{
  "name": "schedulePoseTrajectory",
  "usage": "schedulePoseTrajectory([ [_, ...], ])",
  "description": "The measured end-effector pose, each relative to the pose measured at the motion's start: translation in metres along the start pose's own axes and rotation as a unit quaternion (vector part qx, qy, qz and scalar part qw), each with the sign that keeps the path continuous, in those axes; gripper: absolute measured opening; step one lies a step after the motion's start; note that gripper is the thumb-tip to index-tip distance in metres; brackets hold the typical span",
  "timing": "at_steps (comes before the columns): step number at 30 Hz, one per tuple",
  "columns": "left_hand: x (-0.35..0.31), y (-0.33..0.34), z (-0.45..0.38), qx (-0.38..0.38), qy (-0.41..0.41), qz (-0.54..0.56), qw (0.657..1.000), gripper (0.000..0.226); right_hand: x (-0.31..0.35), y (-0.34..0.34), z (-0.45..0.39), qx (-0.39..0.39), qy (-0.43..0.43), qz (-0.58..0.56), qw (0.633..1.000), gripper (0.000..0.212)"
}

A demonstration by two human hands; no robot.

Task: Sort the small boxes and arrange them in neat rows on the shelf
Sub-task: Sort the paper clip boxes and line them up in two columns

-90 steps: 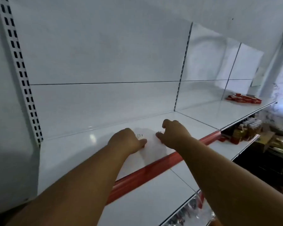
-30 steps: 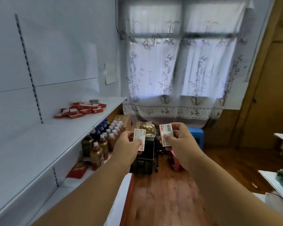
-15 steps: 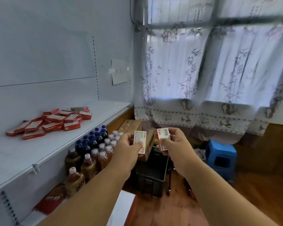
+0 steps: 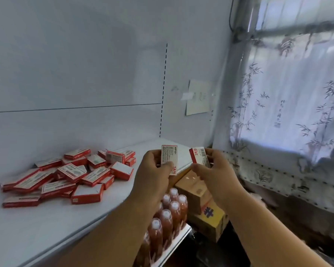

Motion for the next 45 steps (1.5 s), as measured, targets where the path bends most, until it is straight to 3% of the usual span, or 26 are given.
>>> schedulePoseTrajectory([
  [3,0.008,-0.007,-0.031,-0.039,0.017,-0.027,0.999,0.037,-0.001,0.024,-0.055,0.036,-0.038,0.032,0.998,0.043],
  [9,0.031,-0.036,-0.069,-0.152,0.015,-0.181,0.972,0.058,-0.006,0.100,-0.140,0.203,-0.103,0.074,0.971,0.031],
  [16,0.040,-0.061,-0.094,-0.285,-0.023,-0.418,0.862,0.069,0.001,0.158,-0.189,0.326,-0.134,0.096,0.931,0.022],
  [20,0.045,-0.068,-0.100,-0.328,-0.038,-0.478,0.814,0.049,0.011,0.177,-0.201,0.358,-0.127,0.084,0.921,0.018],
  [23,0.045,-0.071,-0.103,-0.343,-0.042,-0.542,0.766,0.037,0.014,0.186,-0.201,0.366,-0.139,0.085,0.916,0.009],
  [26,0.044,-0.081,-0.108,-0.342,-0.049,-0.590,0.730,0.035,0.016,0.194,-0.197,0.357,-0.189,0.097,0.910,0.015],
  [30,0.048,-0.100,-0.115,-0.271,-0.115,-0.651,0.700,0.033,0.013,0.205,-0.195,0.377,-0.221,0.158,0.885,0.008],
  [32,0.049,-0.106,-0.115,-0.253,-0.121,-0.654,0.703,0.032,0.010,0.208,-0.197,0.374,-0.232,0.170,0.882,0.005],
  [39,0.037,-0.104,-0.107,-0.237,-0.025,-0.599,0.764,0.024,0.005,0.196,-0.203,0.328,-0.291,0.202,0.876,0.013],
  [42,0.035,-0.096,-0.104,-0.102,-0.017,-0.559,0.823,0.026,0.007,0.190,-0.205,0.370,-0.294,0.330,0.817,0.030],
  [45,0.040,-0.090,-0.102,0.039,-0.067,-0.556,0.828,0.040,0.007,0.190,-0.208,0.407,-0.293,0.445,0.742,0.040],
])
Point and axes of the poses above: each hand's wrist, its own z-axis away from the middle knuckle, its own y-axis out of the palm, x = y × z, the point moved 1 cm from there along -z, towards the middle knuckle, and after that the axes turned 8 degrees about y, right-handed, at the moved point
